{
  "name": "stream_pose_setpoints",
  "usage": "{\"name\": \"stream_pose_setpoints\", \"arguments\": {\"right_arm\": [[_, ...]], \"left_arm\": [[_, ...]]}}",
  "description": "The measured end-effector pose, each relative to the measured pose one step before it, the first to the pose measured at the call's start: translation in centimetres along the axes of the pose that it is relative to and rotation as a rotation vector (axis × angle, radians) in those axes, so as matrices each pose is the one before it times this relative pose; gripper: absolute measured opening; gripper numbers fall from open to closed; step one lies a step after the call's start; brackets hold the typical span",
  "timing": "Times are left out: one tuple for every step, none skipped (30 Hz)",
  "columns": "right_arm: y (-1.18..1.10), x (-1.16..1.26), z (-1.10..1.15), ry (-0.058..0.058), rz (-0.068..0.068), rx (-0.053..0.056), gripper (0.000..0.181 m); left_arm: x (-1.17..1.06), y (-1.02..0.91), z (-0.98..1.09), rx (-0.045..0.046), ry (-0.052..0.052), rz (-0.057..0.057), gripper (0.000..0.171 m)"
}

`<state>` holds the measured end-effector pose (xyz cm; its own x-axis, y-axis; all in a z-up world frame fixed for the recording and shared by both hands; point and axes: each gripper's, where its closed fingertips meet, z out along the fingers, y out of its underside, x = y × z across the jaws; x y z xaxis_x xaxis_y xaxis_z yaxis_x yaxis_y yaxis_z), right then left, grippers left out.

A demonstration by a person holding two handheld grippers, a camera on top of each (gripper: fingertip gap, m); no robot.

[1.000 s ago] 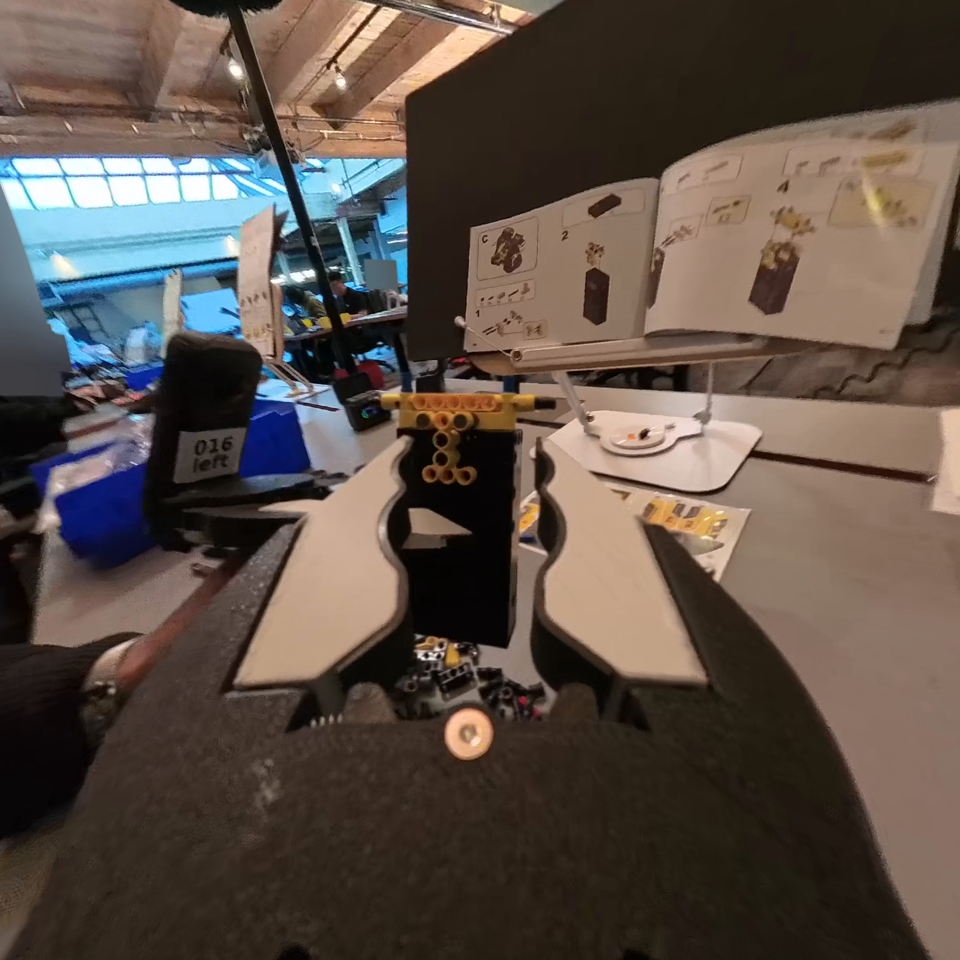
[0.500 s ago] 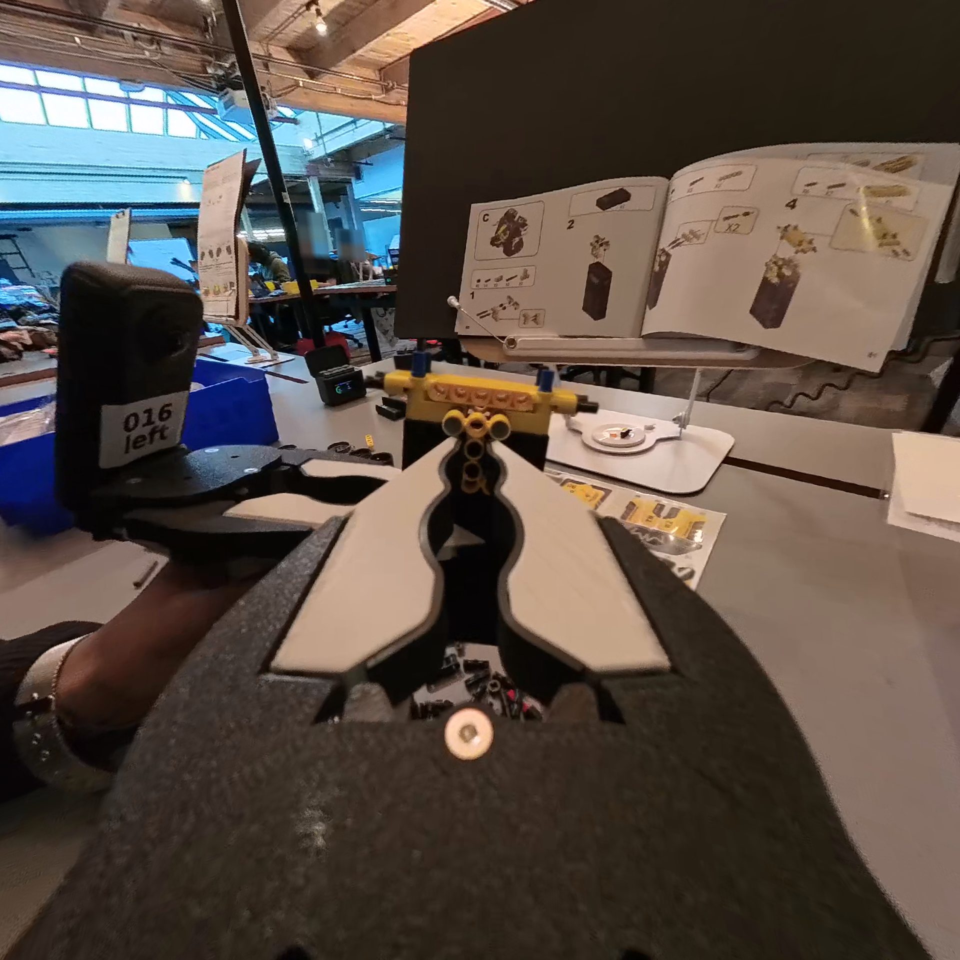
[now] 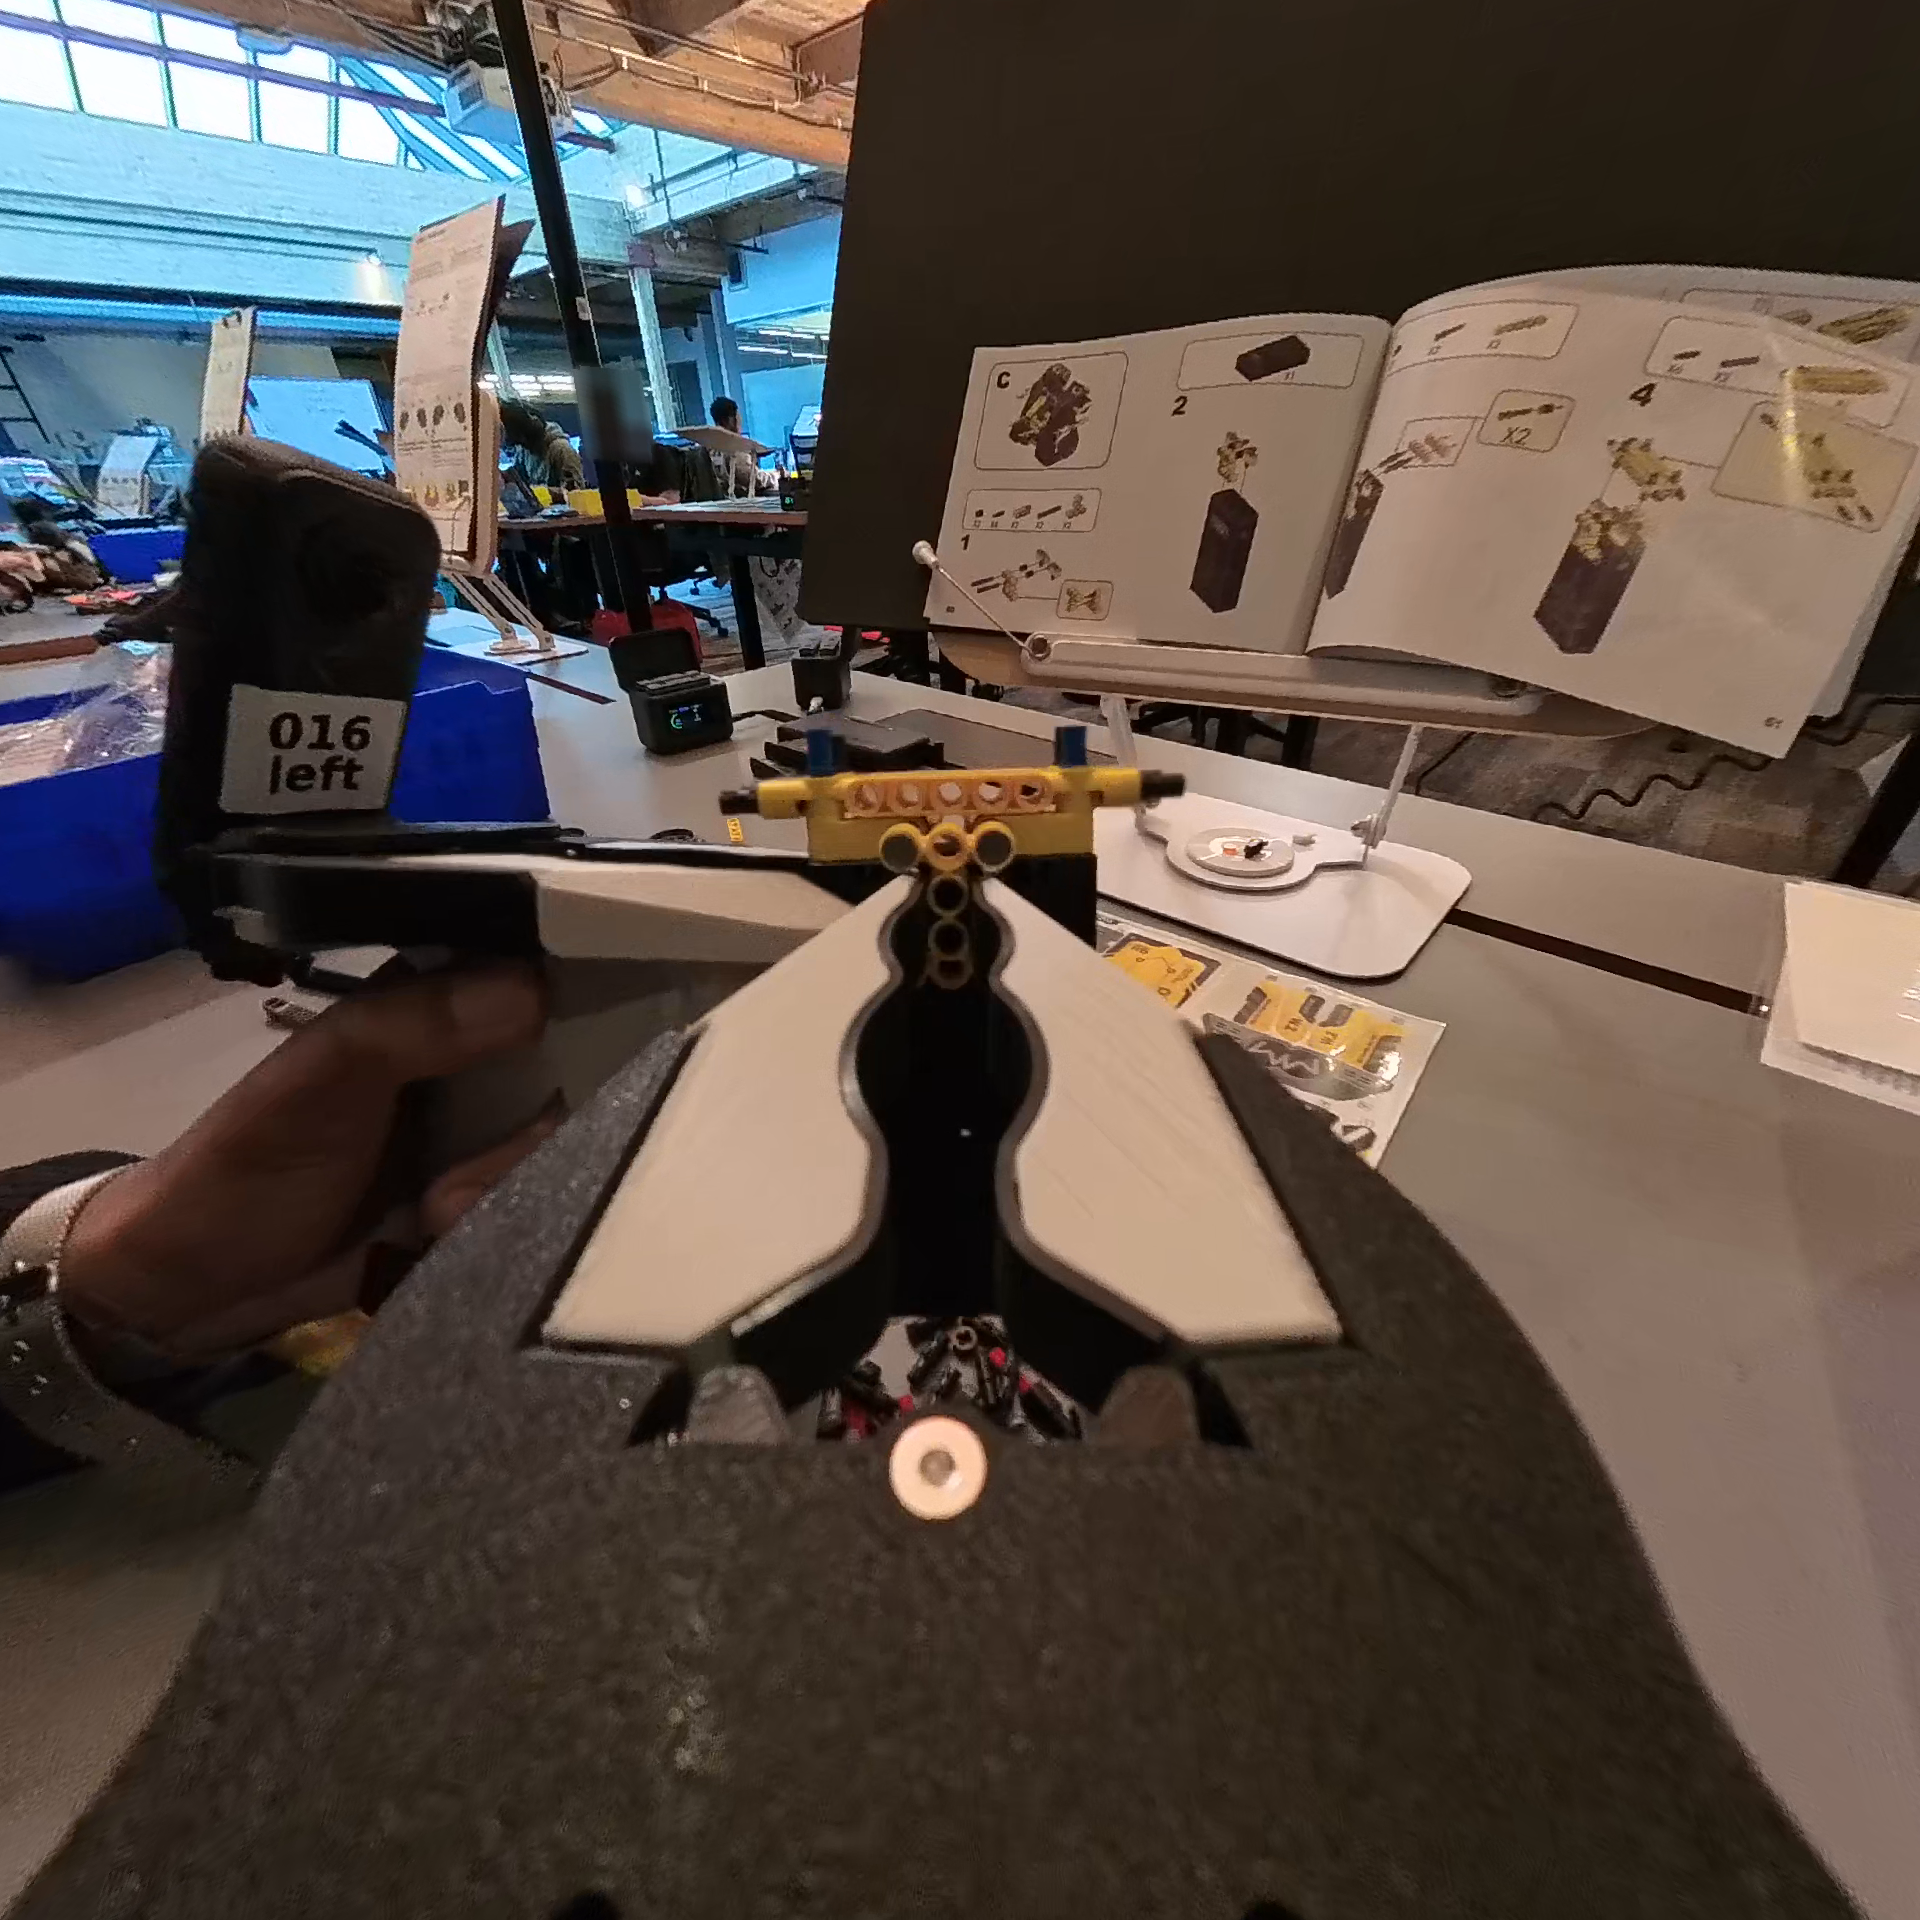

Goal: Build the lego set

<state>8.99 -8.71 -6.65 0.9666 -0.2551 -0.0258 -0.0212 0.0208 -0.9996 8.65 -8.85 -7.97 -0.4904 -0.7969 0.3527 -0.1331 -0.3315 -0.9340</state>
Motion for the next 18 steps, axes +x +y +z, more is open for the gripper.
{"name": "stream_pose_setpoints", "arguments": {"right_arm": [[-0.008, -0.039, 0.033, -0.0006, -0.0027, 0.0007, 0.007], [-0.041, -0.042, 0.009, -0.0019, 0.0008, 0.0015, 0.007], [-0.06, -0.051, -0.014, -0.0023, 0.001, 0.0029, 0.007], [-0.049, -0.025, -0.027, -0.0007, -0.0007, 0.0028, 0.007], [-0.036, -0.001, -0.016, 0.0009, -0.0029, 0.0018, 0.007], [-0.029, -0.008, -0.017, 0.0011, -0.0032, 0.0007, 0.007], [-0.02, -0.029, 0.003, 0.0004, -0.0028, -0.0006, 0.006], [-0.01, -0.046, 0.015, 0.0011, -0.0041, -0.002, 0.007], [-0.026, -0.048, 0.017, 0.0046, -0.0055, -0.0009, 0.007], [-0.067, -0.046, -0.003, 0.0061, -0.004, 0.0027, 0.007], [-0.113, -0.038, -0.019, 0.0043, 0.0013, 0.0051, 0.007], [-0.07, -0.016, -0.04, 0.0006, 0.0075, 0.0034, 0.006], [-0.001, 0.016, -0.026, -0.0035, 0.0155, -0.0002, 0.006], [0.078, 0.034, -0.005, -0.0054, 0.0221, -0.0033, 0.006], [0.114, 0.06, 0.002, -0.0047, 0.0225, -0.0042, 0.006], [0.093, 0.063, 0.002, -0.0031, 0.0181, -0.0036, 0.006], [0.038, 0.05, -0.008, -0.0011, 0.0127, -0.0023, 0.006], [0.015, 0.048, -0.004, 0.0013, 0.0091, -0.001, 0.006]], "left_arm": [[0.031, -0.041, -0.042, 0.00218, -0.0006, 0.0037, 0.032], [0.031, -0.078, -0.052, 0.00441, -0.0012, 0.0051, 0.032], [0.041, -0.067, -0.04, 0.00448, 0.0003, 0.0032, 0.032], [0.049, -0.043, -0.022, 0.00414, 0.0008, 0.0017, 0.032], [0.027, -0.032, -0.012, 0.00331, 0.0003, -0.0009, 0.032], [-0.006, -0.07, -0.04, 0.00472, -0.0042, -0.0027, 0.031], [-0.061, -0.093, -0.064, 0.00436, -0.0118, 0.0005, 0.029], [-0.079, -0.087, -0.082, 0.0007, -0.0173, 0.0079, 0.027], [-0.122, -0.108, -0.058, -0.00119, -0.0256, 0.0168, 0.025], [-0.009, -0.147, -0.068, 0.00146, -0.0201, 0.0178, 0.025], [0.049, -0.116, -0.043, 0.00253, -0.0173, 0.0136, 0.025], [0.05, -0.059, -0.012, 0.00241, -0.0162, 0.0082, 0.025], [0.002, 0.001, -0.005, 0.00062, -0.0131, 0.0031, 0.025], [-0.037, 0.079, 0.032, -0.00405, -0.0138, 0.002, 0.025], [-0.054, 0.056, 0.022, -0.00423, -0.0136, 0.0033, 0.025], [-0.051, 0.019, 0.032, -0.00219, -0.016, 0.0098, 0.024], [-0.027, -0.018, 0.023, 0.00048, -0.0165, 0.0129, 0.024], [-0.02, -0.066, 0.026, 0.00328, -0.0187, 0.0163, 0.024]]}}
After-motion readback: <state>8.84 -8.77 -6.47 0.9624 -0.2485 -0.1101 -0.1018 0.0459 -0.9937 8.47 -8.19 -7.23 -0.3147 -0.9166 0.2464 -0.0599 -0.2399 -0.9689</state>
